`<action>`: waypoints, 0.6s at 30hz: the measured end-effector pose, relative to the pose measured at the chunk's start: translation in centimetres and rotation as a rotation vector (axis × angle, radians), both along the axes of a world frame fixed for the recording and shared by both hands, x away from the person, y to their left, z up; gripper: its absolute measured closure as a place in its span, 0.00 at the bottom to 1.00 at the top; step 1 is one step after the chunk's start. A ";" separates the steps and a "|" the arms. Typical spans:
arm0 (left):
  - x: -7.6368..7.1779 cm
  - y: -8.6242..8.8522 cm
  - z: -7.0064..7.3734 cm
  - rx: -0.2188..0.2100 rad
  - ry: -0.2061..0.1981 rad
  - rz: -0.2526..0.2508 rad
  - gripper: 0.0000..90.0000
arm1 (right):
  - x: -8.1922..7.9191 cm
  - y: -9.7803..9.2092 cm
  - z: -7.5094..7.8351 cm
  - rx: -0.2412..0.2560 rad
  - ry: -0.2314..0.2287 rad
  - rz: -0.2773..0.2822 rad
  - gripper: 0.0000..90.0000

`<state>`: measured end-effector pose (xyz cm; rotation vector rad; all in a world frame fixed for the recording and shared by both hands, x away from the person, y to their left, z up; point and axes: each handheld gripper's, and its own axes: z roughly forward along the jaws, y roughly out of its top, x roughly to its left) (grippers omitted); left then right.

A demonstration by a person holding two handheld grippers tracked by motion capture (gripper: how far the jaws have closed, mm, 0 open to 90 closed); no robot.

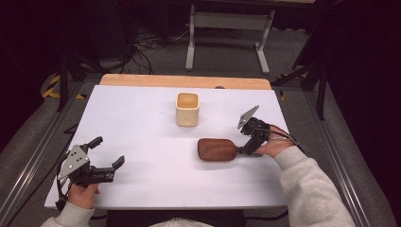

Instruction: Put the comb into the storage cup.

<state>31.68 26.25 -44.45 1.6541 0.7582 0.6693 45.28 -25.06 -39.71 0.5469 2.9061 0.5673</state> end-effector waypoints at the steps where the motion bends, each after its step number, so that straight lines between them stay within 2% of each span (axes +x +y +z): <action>1: 0.0 0.0 0.0 0.000 0.000 0.000 0.01 | 0.0 0.0 -0.1 0.003 0.008 0.007 0.08; 4: 0.0 0.0 0.0 0.000 0.000 0.000 0.01 | -0.2 0.3 -0.4 0.005 0.007 0.041 0.00; 11: 0.0 0.0 0.0 -0.002 -0.002 0.001 0.01 | -0.5 0.5 -0.5 0.019 0.000 0.092 0.00; 18: 0.0 0.0 0.0 -0.001 -0.001 0.000 0.01 | -0.7 0.6 -0.8 -0.017 -0.002 0.142 0.01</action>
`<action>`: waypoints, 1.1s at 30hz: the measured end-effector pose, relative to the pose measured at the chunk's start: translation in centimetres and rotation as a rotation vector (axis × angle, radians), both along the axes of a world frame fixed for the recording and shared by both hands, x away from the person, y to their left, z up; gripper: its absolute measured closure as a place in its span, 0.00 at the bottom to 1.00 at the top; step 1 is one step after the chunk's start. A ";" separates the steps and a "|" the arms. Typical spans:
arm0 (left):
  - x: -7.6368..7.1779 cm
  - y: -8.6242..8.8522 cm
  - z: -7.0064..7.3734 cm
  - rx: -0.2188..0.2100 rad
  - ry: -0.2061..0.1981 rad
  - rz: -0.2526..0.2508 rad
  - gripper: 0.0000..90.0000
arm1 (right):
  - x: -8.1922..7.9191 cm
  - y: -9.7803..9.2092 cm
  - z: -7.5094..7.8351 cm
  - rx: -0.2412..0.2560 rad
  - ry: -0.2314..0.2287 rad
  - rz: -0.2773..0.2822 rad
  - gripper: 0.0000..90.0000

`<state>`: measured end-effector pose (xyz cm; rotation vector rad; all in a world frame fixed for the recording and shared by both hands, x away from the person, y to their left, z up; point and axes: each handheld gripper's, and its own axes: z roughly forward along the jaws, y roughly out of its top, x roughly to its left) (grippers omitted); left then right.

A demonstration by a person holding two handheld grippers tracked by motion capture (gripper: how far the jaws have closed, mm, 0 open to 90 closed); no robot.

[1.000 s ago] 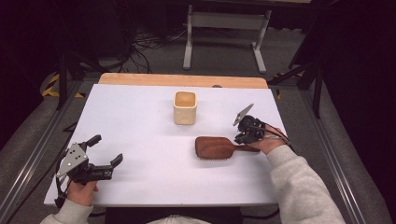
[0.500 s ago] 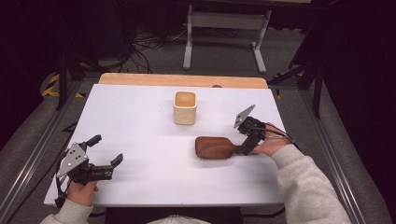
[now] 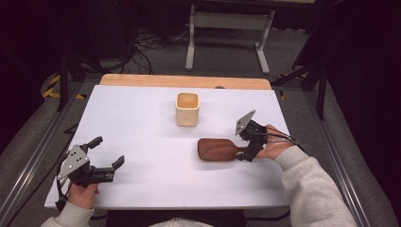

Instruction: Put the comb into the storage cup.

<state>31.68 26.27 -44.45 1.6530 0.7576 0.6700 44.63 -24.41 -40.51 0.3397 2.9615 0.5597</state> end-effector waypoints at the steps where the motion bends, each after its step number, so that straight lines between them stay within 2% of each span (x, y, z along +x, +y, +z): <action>1: 0.0 0.0 0.0 -0.001 0.000 0.000 0.01 | -0.1 0.1 -0.2 -0.014 0.003 0.013 0.02; 3: 0.0 0.0 0.0 -0.001 0.000 0.000 0.01 | -0.1 0.1 -0.6 -0.046 0.003 0.040 0.05; 5: 0.0 0.0 0.0 0.000 0.001 -0.001 0.01 | -0.1 0.2 -0.7 -0.056 0.003 0.049 0.05; 6: 0.0 0.0 0.0 0.002 0.001 -0.002 0.01 | 0.0 0.2 -1.1 -0.081 0.007 0.053 0.07; 16: 0.0 -0.1 -0.1 -0.004 0.007 -0.001 0.01 | 0.6 0.4 -1.8 -0.119 0.037 0.093 0.24; 20: 0.0 -0.1 -0.1 -0.005 0.007 -0.001 0.01 | 0.8 0.6 -2.0 -0.134 0.054 0.109 0.37; 21: 0.0 -0.1 -0.1 -0.005 0.007 -0.001 0.01 | 0.8 0.6 -2.0 -0.134 0.054 0.109 0.37; 22: 0.0 -0.1 -0.1 -0.005 0.007 -0.001 0.01 | 0.9 0.7 -2.0 -0.140 0.071 0.121 0.44; 24: 0.0 -0.1 -0.1 -0.004 0.006 -0.001 0.01 | 0.9 0.7 -2.1 -0.148 0.077 0.129 0.49; 26: 0.0 -0.1 -0.1 -0.003 0.006 -0.001 0.01 | 1.0 0.7 -2.2 -0.155 0.077 0.136 0.55; 28: 0.0 -0.1 -0.1 -0.004 0.007 -0.001 0.01 | 1.0 0.7 -2.2 -0.156 0.076 0.137 0.56; 30: 0.0 -0.1 -0.1 -0.003 0.002 -0.001 0.01 | 1.1 0.7 -2.1 -0.154 0.084 0.145 0.68; 33: 0.0 -0.1 -0.1 -0.004 0.007 -0.001 0.01 | 1.1 0.8 -2.1 -0.156 0.081 0.149 0.76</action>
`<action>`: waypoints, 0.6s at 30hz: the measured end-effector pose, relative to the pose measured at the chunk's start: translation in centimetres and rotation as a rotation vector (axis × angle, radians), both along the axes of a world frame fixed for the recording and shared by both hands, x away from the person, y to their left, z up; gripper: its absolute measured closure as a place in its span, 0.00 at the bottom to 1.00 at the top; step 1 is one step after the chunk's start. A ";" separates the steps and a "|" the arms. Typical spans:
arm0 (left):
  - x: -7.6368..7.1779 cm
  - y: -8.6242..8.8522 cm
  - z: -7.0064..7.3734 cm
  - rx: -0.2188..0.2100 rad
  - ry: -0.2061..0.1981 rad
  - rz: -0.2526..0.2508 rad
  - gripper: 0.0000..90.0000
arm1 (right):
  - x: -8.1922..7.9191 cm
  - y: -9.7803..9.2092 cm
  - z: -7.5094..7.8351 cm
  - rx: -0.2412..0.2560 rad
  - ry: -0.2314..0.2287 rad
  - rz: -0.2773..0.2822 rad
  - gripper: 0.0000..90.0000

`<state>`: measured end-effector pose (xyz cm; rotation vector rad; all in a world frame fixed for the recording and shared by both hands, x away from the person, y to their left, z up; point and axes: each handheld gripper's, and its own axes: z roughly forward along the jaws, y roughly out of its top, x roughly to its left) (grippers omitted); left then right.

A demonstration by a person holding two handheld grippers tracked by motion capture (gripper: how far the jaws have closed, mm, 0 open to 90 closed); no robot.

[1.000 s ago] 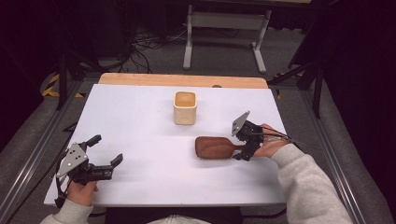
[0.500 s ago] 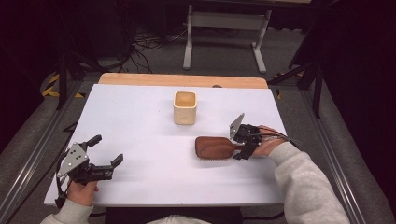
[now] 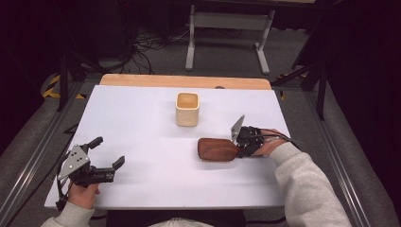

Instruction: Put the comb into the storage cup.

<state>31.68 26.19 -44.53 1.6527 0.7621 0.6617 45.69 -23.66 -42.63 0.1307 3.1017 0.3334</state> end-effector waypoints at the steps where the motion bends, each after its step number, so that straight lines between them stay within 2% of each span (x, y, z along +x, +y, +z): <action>1: 0.0 0.0 0.0 0.000 0.000 0.000 0.01 | 0.0 0.0 0.0 0.000 0.002 0.003 0.77; 2: 0.0 0.0 0.0 0.000 0.000 0.000 0.01 | 0.0 0.0 0.0 0.001 0.007 0.003 0.78; 3: -0.1 0.0 0.0 0.008 -0.017 0.004 0.01 | 0.0 -0.1 0.0 0.003 0.005 0.007 0.78; 7: 0.0 -0.1 -0.1 0.013 -0.019 0.001 0.00 | -0.1 0.0 0.0 0.003 -0.005 0.017 0.79; 9: 0.1 -0.2 -0.1 0.015 -0.025 -0.017 0.00 | -0.2 0.0 0.0 -0.002 -0.003 0.014 0.79; 12: 0.1 -0.3 -0.1 0.033 -0.021 -0.020 0.00 | -0.3 0.0 0.1 -0.004 -0.020 0.029 0.80; 14: 0.1 -0.2 -0.1 0.042 -0.033 -0.012 0.00 | -0.4 -0.1 0.1 -0.005 -0.028 0.027 0.80; 18: 0.1 -0.2 0.0 0.039 -0.037 -0.016 0.00 | -0.5 -0.1 0.4 0.005 -0.040 0.023 0.80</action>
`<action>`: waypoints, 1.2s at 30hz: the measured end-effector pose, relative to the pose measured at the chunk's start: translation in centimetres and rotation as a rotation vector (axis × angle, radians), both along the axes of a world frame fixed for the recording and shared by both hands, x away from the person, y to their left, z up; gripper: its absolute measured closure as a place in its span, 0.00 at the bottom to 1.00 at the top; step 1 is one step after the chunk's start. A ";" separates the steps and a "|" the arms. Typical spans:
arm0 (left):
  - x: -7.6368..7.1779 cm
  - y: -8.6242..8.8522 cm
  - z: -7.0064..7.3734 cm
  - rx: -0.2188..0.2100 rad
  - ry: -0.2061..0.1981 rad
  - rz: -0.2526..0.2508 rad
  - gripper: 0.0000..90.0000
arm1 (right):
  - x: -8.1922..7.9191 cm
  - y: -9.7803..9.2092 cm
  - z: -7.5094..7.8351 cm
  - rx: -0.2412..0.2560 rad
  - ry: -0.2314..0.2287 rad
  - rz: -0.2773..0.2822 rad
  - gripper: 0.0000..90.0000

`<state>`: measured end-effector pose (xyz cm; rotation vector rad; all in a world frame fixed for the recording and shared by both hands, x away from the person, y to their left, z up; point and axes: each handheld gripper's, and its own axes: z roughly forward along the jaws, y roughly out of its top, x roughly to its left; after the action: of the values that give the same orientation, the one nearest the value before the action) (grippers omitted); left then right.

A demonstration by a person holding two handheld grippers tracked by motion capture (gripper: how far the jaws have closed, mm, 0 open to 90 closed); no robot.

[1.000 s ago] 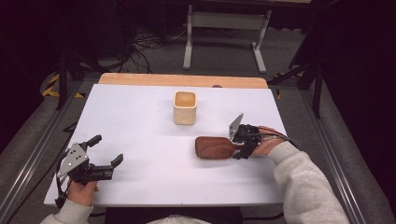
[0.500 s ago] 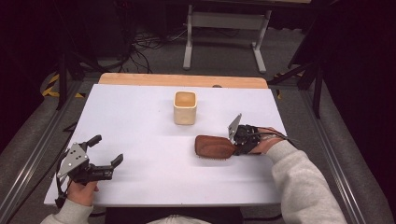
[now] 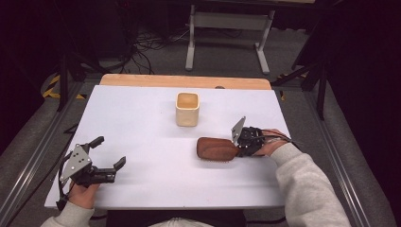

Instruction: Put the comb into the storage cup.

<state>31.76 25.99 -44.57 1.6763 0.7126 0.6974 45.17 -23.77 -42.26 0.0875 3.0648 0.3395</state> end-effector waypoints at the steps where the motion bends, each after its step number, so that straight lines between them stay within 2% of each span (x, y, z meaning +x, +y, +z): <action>1: 0.0 0.0 0.0 0.002 0.006 0.001 0.00 | 0.0 0.0 0.1 0.002 -0.002 -0.003 0.80; 5: -0.1 -0.1 0.1 -0.010 0.016 -0.015 0.00 | -0.2 0.0 0.3 0.007 -0.007 -0.019 0.80; 6: -0.1 -0.1 0.1 -0.010 0.030 -0.018 0.00 | -0.3 0.1 0.5 0.012 -0.006 -0.019 0.80; 9: 0.0 -0.1 0.1 -0.004 0.027 -0.010 0.00 | -0.4 0.1 0.7 0.018 -0.014 -0.020 0.80; 11: 0.0 0.1 0.1 -0.007 0.023 -0.032 0.00 | -0.5 0.1 0.8 0.020 -0.012 -0.022 0.80; 14: -0.1 0.0 0.1 -0.002 0.020 -0.031 0.00 | -0.7 0.0 1.4 0.043 -0.033 -0.024 0.80; 16: -0.1 0.0 0.1 -0.011 0.031 -0.032 0.00 | -0.8 0.0 1.6 0.047 -0.037 -0.024 0.80; 17: 0.0 0.1 0.1 -0.002 0.030 -0.037 0.00 | -1.0 0.0 1.9 0.065 -0.038 -0.029 0.80; 23: 0.0 0.2 0.2 -0.020 0.038 -0.046 0.00 | -1.4 -0.1 2.9 0.115 -0.073 -0.025 0.80; 26: 0.1 0.4 0.0 -0.059 0.061 -0.045 0.00 | -1.7 -0.2 3.4 0.144 -0.079 -0.035 0.80; 30: 0.3 0.5 -0.2 -0.074 0.111 -0.044 0.00 | -2.1 -0.1 3.9 0.192 -0.108 -0.031 0.80; 31: 0.3 0.5 -0.2 -0.062 0.104 -0.035 0.00 | -2.3 -0.1 4.0 0.206 -0.098 -0.042 0.80; 34: 0.3 0.4 -0.2 -0.040 0.087 -0.033 0.00 | -2.6 -0.1 4.4 0.254 -0.116 -0.042 0.80; 36: 0.3 0.4 -0.2 -0.029 0.082 -0.035 0.00 | -2.7 -0.1 4.5 0.267 -0.120 -0.041 0.80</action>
<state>32.02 26.36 -44.72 1.6944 0.7464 0.5936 42.43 -23.85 -37.74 0.1355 2.8771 0.7211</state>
